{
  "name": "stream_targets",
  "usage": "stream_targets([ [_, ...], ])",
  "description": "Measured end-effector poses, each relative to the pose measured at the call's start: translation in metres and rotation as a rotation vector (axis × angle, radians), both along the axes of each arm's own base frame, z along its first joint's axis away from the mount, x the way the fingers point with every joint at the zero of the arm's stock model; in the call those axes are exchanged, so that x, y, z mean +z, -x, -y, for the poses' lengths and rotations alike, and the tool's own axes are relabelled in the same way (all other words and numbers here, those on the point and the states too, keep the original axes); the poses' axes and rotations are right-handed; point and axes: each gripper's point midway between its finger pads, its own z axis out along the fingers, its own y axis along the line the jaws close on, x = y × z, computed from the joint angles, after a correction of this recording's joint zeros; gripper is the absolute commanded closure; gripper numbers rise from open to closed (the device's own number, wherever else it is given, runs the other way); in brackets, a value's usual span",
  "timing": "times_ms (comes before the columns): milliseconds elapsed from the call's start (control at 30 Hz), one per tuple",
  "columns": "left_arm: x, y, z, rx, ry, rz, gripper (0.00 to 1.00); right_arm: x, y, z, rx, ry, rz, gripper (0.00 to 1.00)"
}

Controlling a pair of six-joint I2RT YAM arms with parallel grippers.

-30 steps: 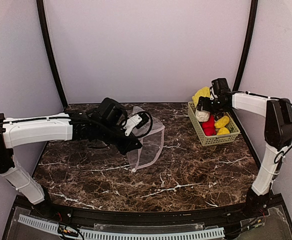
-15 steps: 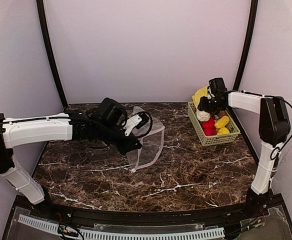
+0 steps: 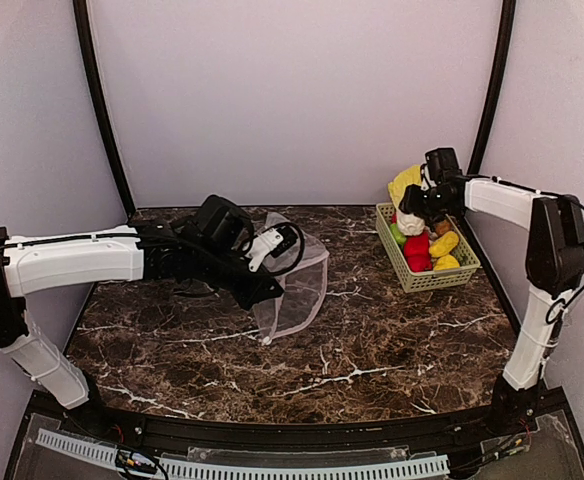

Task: Place the food in the zip-top bag and seal the zipper
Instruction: Pick up the fake vegetable from the bin, then place the fake vegetable in the zipper food storage bag.

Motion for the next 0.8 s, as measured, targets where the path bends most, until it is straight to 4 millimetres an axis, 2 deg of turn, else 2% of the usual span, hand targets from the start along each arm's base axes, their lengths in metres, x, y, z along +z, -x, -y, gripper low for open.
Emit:
stream_targets([
  [133,0.003,0.001,-0.001,-0.001,0.007,0.003,0.99,0.053,0.014,-0.001,0.027,-0.022,0.097,0.84],
  [300,0.015,0.002,-0.002,-0.002,0.036,0.008,0.99,0.157,0.064,-0.003,0.102,-0.094,0.311,0.84],
  [333,0.017,0.002,-0.003,-0.003,0.044,0.005,0.99,0.173,0.077,-0.006,0.128,-0.114,0.351,0.83],
  [400,0.02,0.002,-0.004,-0.005,0.059,-0.005,0.99,0.193,0.104,-0.012,0.185,-0.154,0.402,0.83],
  [467,0.022,0.001,-0.005,-0.005,0.075,-0.021,0.99,0.198,0.131,-0.023,0.252,-0.191,0.416,0.83],
  [600,0.025,-0.006,-0.01,0.005,0.114,-0.066,0.99,0.182,0.189,-0.068,0.461,-0.281,0.369,0.83],
  [700,0.031,-0.014,-0.016,0.016,0.152,-0.102,0.99,0.169,0.244,-0.106,0.649,-0.362,0.319,0.83],
  [800,0.041,-0.021,-0.019,0.019,0.19,-0.115,0.99,0.17,0.3,-0.133,0.838,-0.446,0.303,0.83],
])
